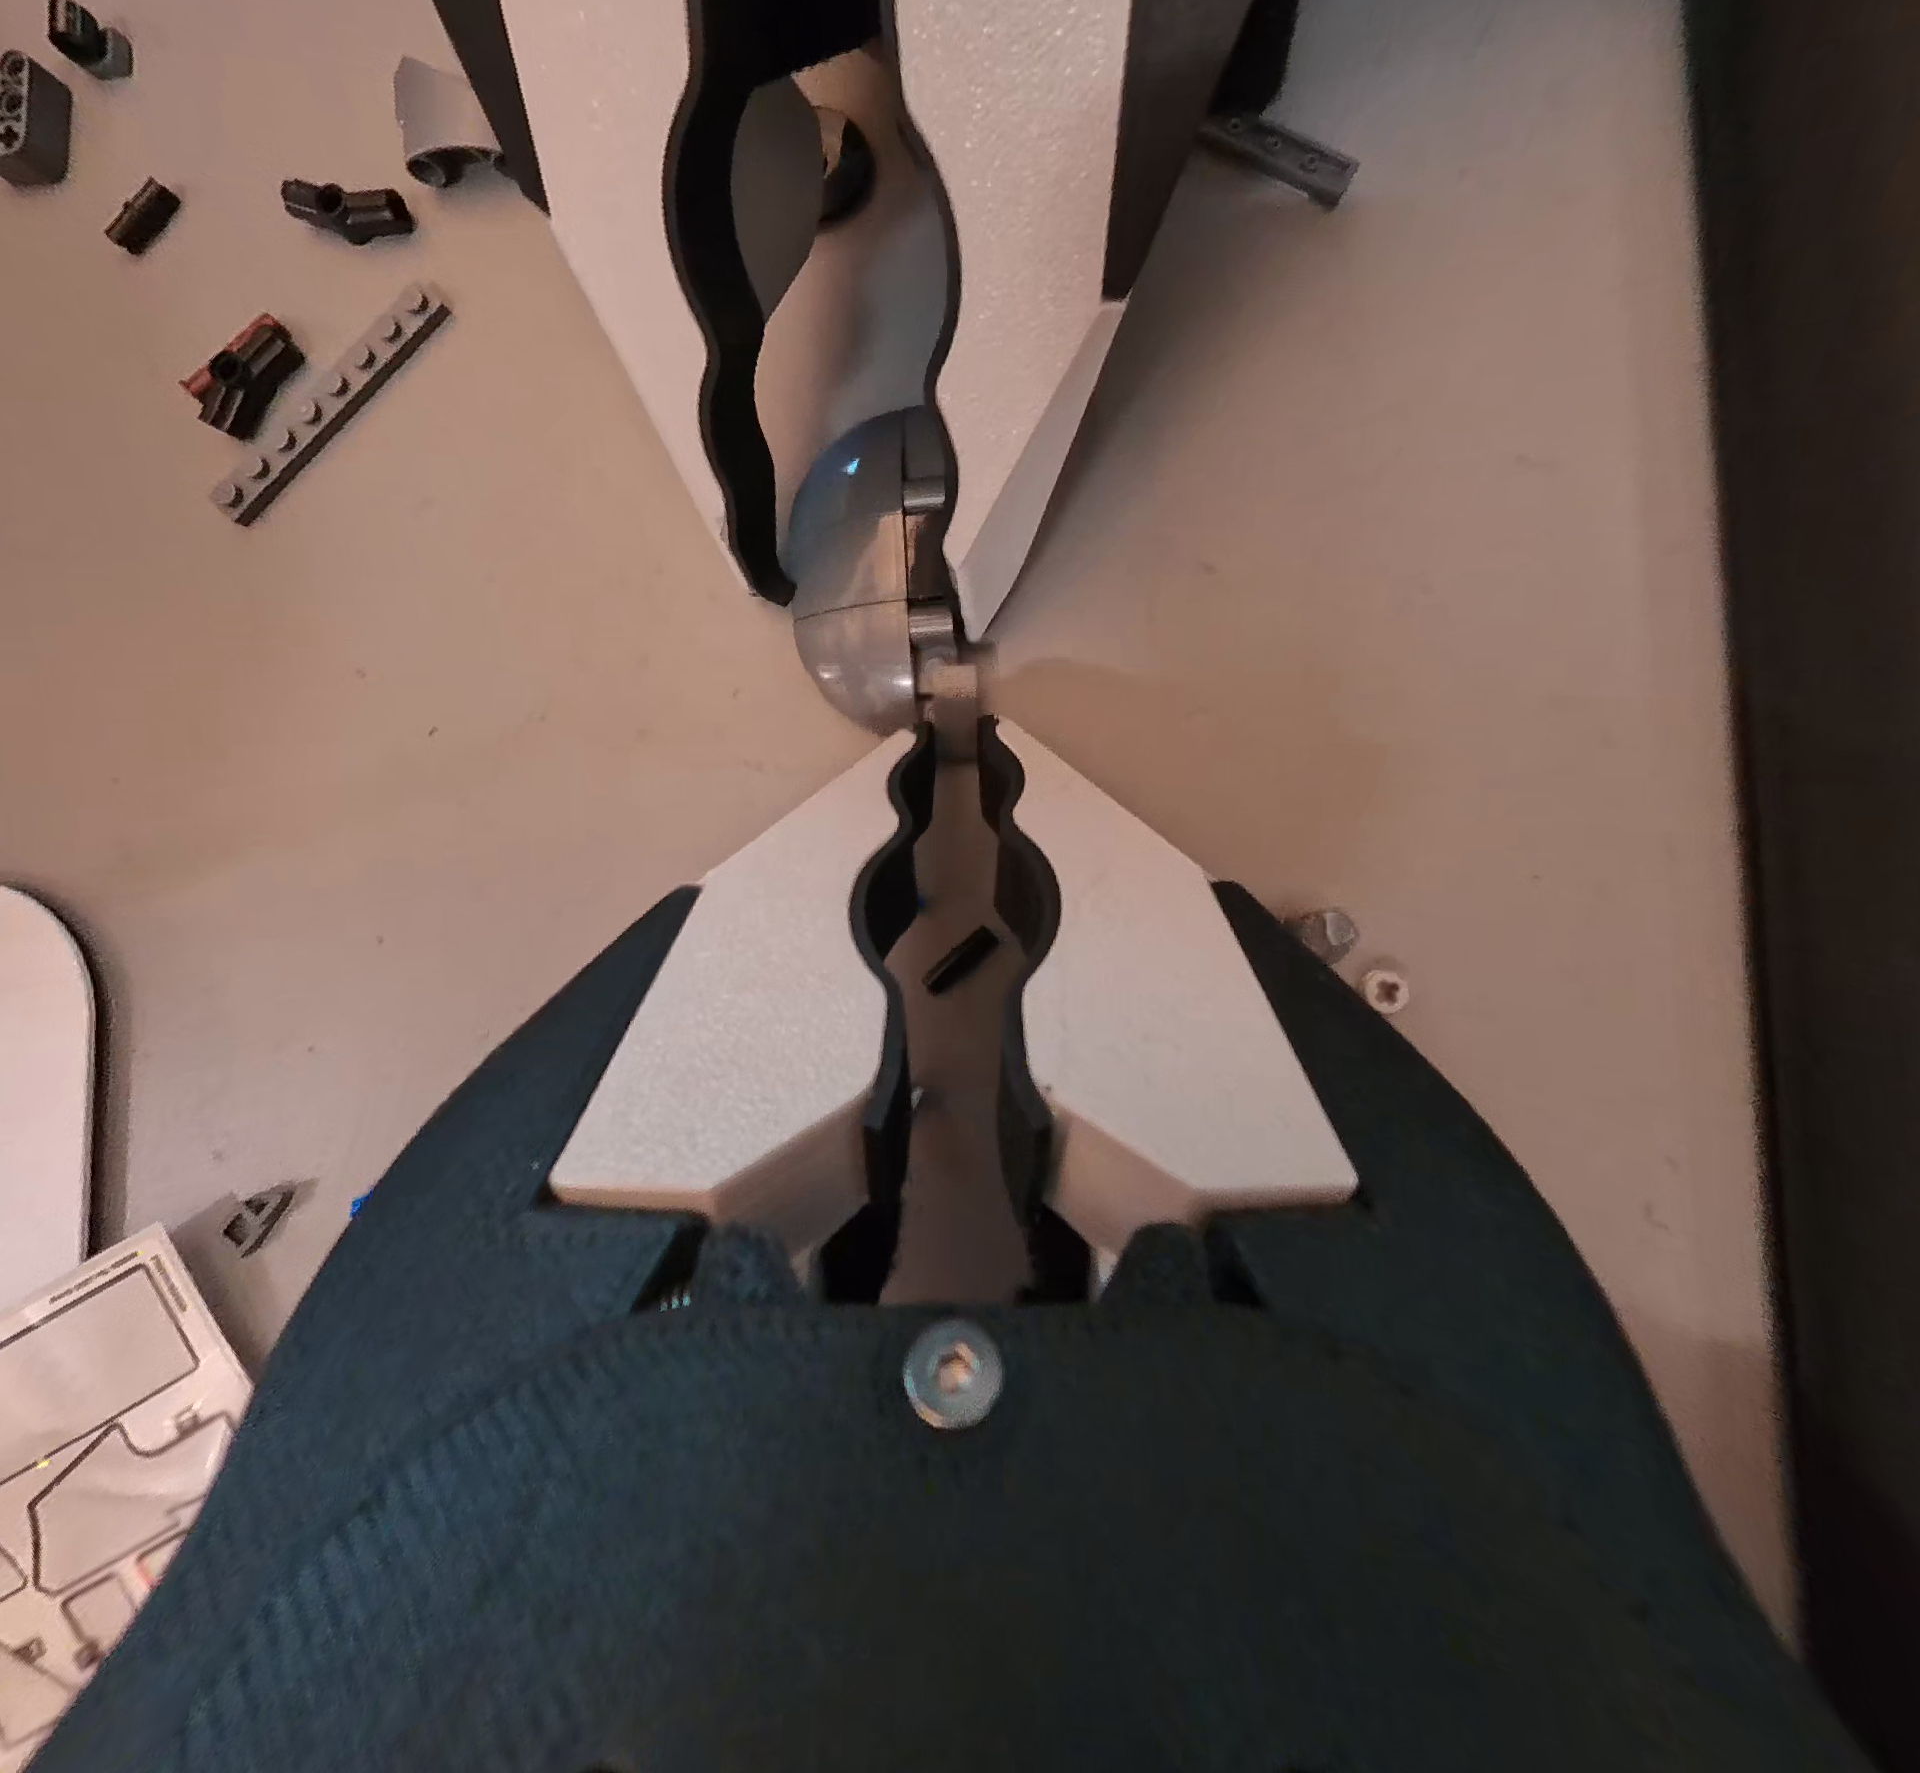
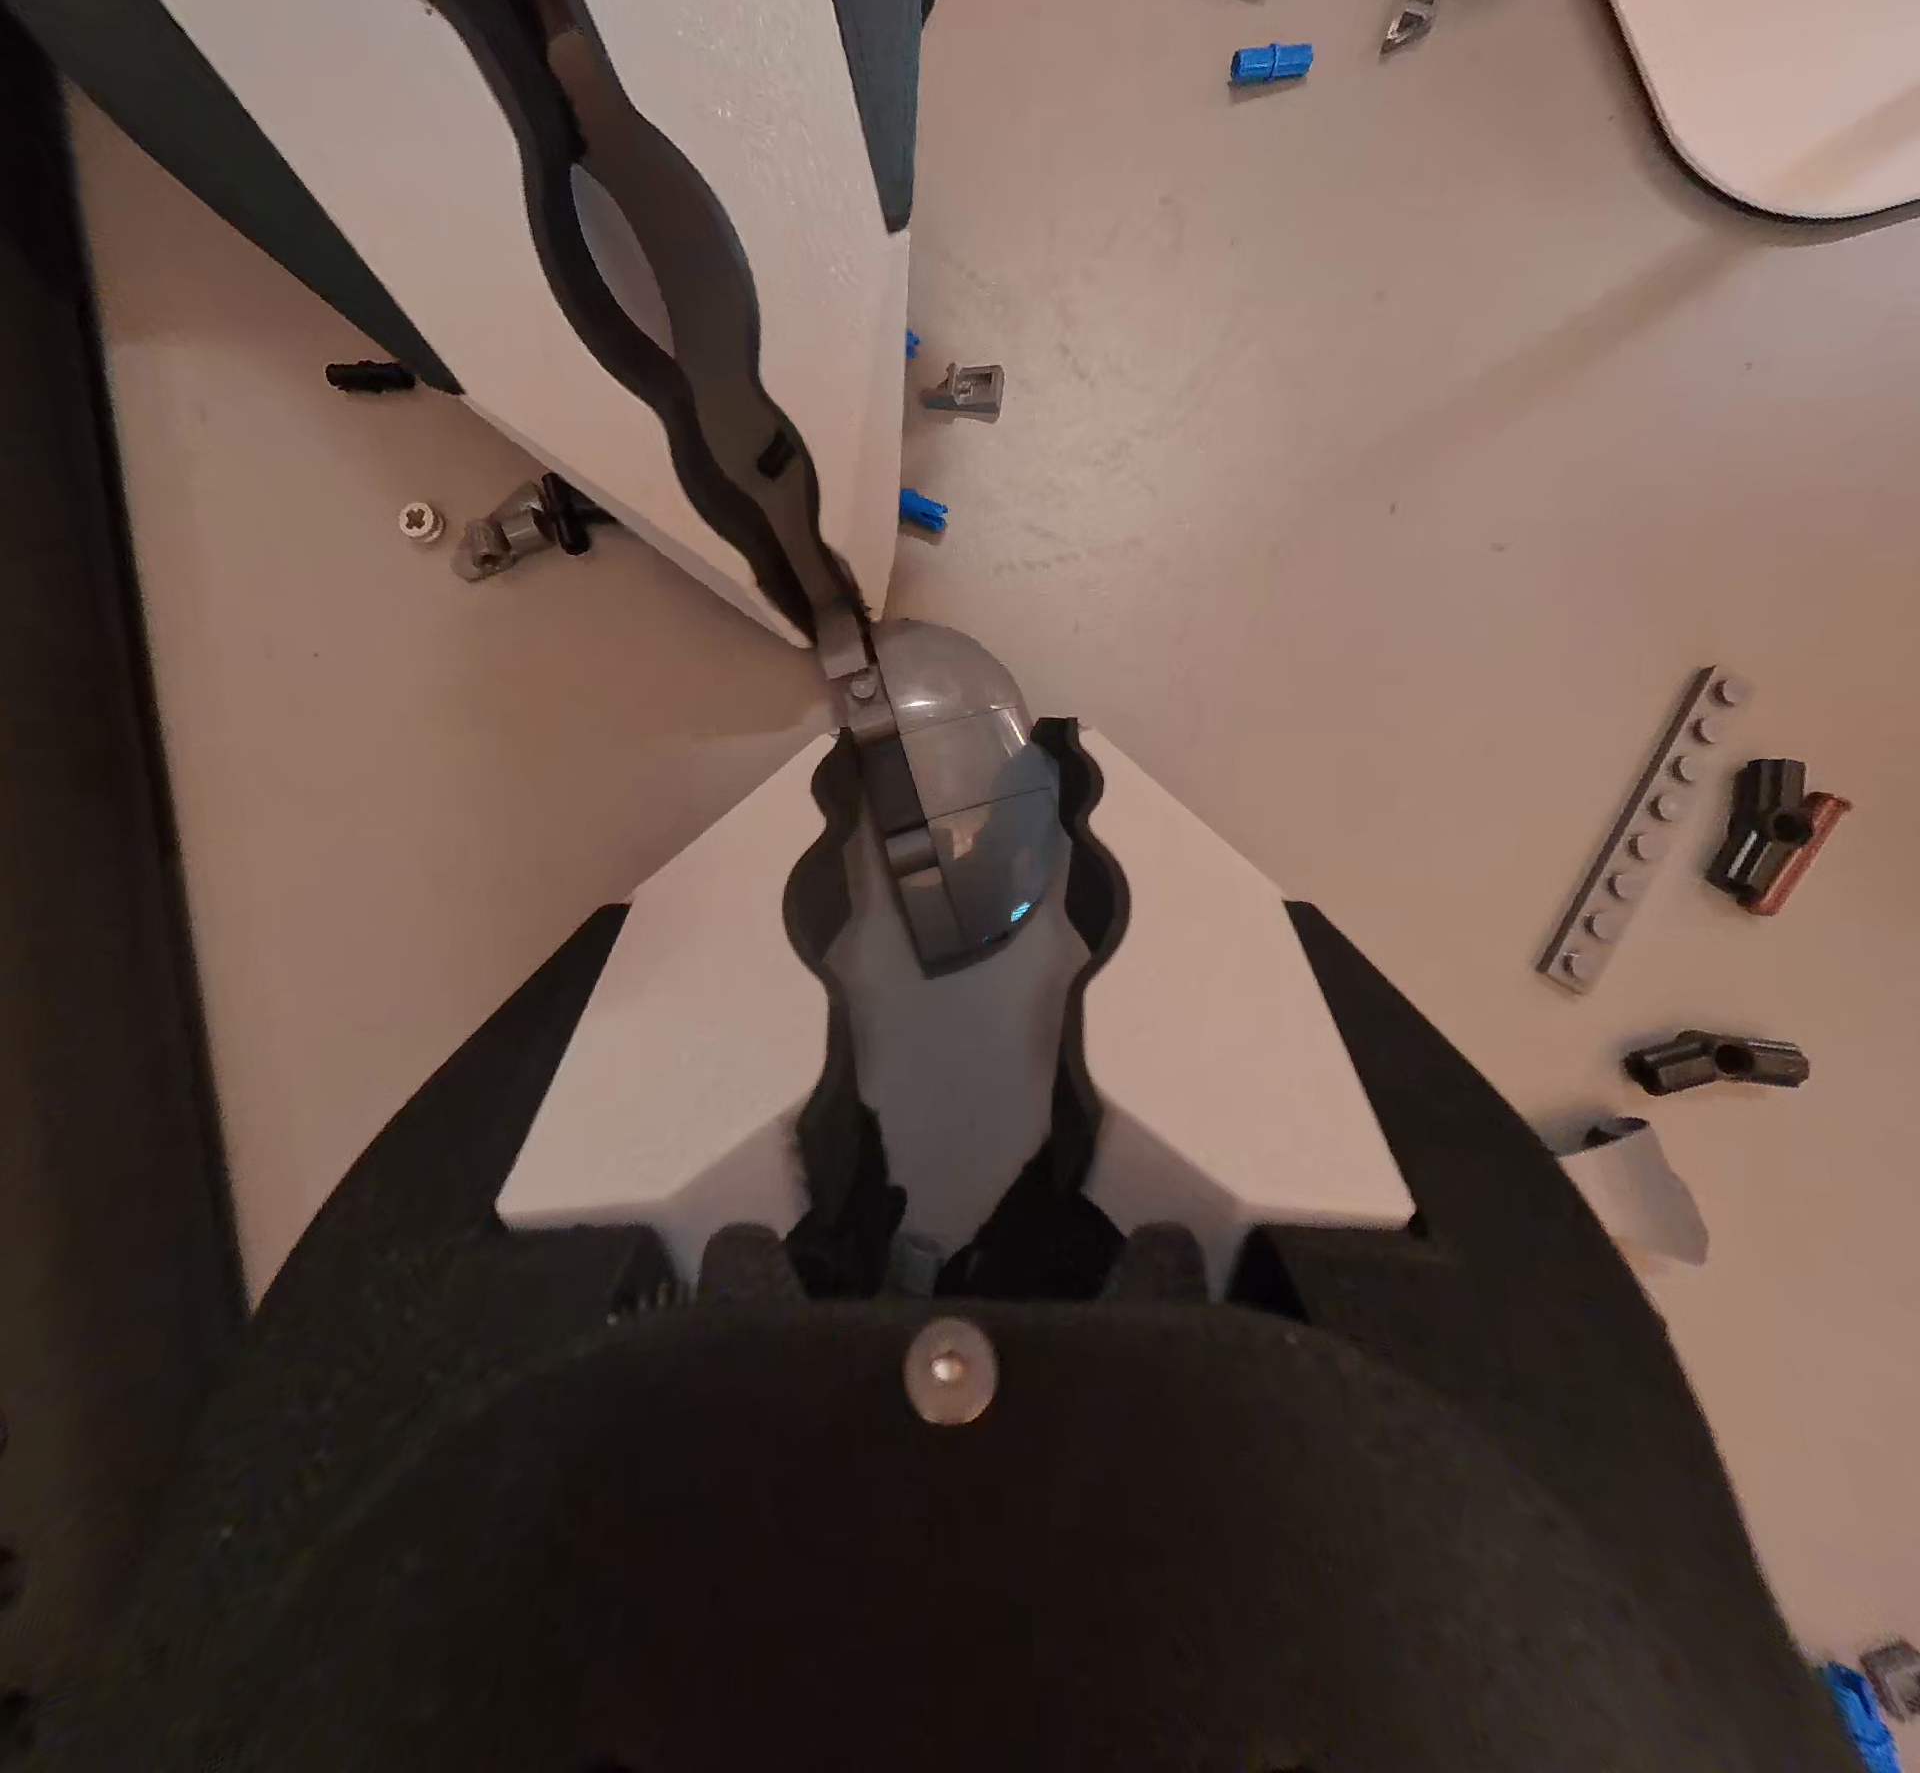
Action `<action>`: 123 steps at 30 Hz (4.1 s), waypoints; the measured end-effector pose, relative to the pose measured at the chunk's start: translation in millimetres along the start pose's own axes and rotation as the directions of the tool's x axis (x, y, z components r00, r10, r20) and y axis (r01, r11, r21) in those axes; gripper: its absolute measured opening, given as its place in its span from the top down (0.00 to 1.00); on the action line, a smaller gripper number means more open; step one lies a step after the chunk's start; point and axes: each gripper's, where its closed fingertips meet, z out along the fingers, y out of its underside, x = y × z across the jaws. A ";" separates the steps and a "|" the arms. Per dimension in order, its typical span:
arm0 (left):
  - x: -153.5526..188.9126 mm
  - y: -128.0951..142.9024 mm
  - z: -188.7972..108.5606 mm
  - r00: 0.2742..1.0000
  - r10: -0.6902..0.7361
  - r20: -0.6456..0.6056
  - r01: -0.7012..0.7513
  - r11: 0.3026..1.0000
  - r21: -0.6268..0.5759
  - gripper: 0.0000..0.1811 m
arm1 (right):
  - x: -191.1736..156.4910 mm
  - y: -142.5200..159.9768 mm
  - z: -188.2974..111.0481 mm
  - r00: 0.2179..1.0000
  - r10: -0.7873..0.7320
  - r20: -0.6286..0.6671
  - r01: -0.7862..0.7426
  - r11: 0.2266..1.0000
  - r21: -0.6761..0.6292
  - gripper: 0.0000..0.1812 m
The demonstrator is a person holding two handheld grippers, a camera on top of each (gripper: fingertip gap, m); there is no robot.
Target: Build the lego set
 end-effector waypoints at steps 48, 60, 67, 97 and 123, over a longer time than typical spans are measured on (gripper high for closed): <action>-0.6 -1.7 -5.7 1.000 -0.003 -0.006 0.003 1.000 0.026 0.93 | -0.8 -1.4 -0.4 0.999 0.041 0.032 -0.042 0.999 0.013 0.80; 15.8 1.2 3.6 0.996 0.060 -0.060 -0.061 0.998 -0.015 0.97 | -1.4 -1.0 -1.0 0.998 0.040 0.038 -0.041 0.999 0.013 0.79; 1.2 -6.0 -4.9 1.000 0.004 -0.010 -0.003 0.999 0.047 0.97 | -1.3 -0.9 -1.1 0.998 0.041 0.040 -0.041 0.999 0.014 0.79; -6.0 -3.5 2.6 0.999 0.010 0.047 -0.009 1.000 -0.007 0.97 | 0.8 -3.5 -3.3 0.974 0.201 0.100 -0.205 0.978 0.034 0.80; 0.3 -9.9 7.6 0.998 0.040 0.056 -0.038 0.999 -0.030 0.97 | 1.8 -0.7 -6.1 0.954 0.268 0.131 -0.275 0.961 0.035 0.84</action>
